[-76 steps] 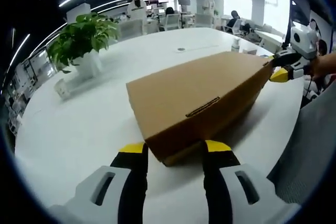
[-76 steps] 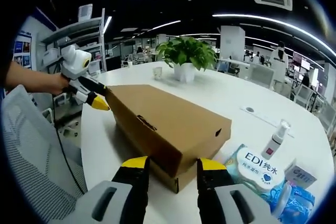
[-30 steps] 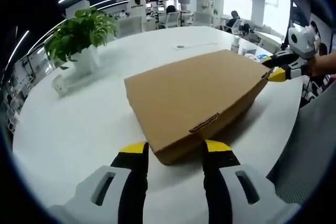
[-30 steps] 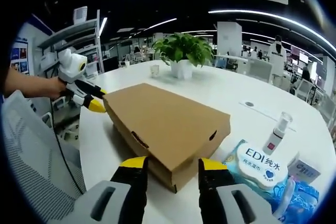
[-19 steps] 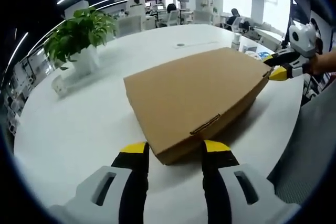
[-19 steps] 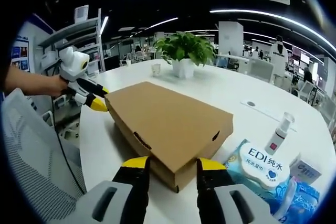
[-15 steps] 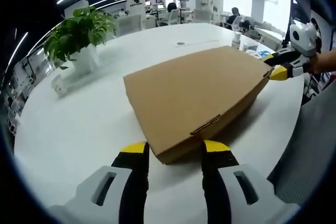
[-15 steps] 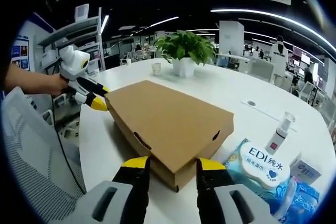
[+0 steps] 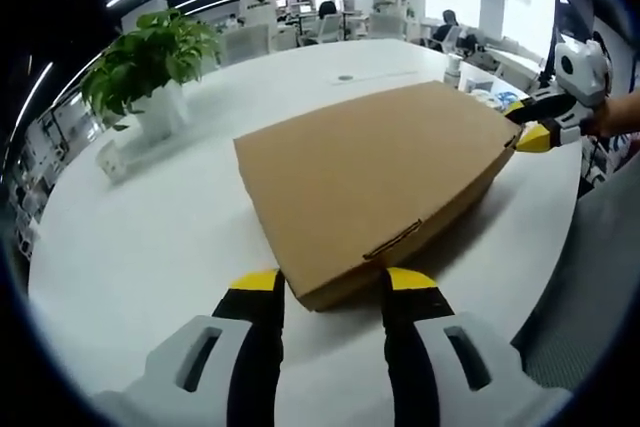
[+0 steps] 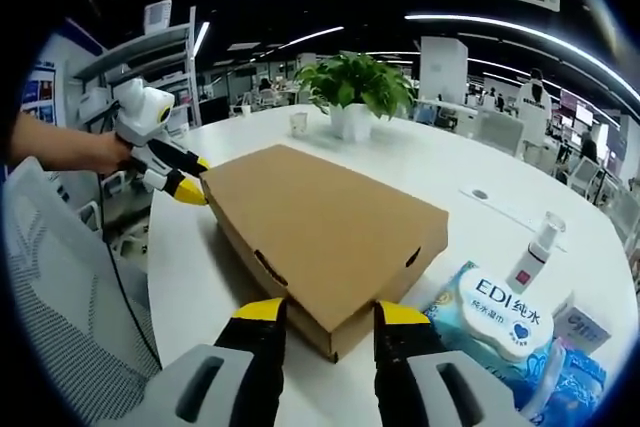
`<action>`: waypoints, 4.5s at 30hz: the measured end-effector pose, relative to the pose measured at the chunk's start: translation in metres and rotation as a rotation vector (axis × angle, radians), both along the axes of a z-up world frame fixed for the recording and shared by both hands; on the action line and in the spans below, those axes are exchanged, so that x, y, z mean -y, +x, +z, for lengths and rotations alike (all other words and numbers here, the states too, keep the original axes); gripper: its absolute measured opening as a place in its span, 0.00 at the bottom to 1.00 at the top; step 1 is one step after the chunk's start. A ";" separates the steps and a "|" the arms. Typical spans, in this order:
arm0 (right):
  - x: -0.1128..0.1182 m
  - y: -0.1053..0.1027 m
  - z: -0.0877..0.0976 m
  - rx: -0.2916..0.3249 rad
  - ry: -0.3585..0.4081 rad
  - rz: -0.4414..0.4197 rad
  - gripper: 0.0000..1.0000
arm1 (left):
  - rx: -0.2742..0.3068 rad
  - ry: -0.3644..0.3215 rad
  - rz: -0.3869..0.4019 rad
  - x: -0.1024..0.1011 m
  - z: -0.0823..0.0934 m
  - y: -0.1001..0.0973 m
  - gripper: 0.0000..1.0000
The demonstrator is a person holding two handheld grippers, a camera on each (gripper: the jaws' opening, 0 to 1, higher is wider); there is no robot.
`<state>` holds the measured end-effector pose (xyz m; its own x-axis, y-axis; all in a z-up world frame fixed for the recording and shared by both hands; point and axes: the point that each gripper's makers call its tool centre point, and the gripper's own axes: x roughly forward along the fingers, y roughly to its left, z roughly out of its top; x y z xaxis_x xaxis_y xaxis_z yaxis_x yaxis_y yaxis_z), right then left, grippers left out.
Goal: Operate the shoe box by opening the lid, removing the specified soft item, and placing it in the target area until the item is outside and the box remains undamaged.
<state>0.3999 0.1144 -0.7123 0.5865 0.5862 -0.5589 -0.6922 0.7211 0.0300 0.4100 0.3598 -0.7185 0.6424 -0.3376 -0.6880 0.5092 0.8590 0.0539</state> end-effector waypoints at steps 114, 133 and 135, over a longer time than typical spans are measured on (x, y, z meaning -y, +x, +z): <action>0.148 -0.057 0.066 0.115 -0.060 -0.269 0.71 | 0.134 -0.170 -0.060 0.054 0.080 -0.053 0.77; 0.166 -0.102 0.076 0.099 -0.025 -0.352 0.92 | 0.162 -0.239 -0.085 0.064 0.103 -0.090 0.99; 0.166 -0.106 0.078 0.098 -0.014 -0.368 0.94 | 0.166 -0.241 -0.087 0.065 0.106 -0.095 0.99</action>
<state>0.2934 -0.0516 -0.6343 0.8076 0.3188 -0.4962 -0.3856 0.9220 -0.0353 0.3154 0.2948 -0.6129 0.7009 -0.5371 -0.4693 0.5828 0.8106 -0.0572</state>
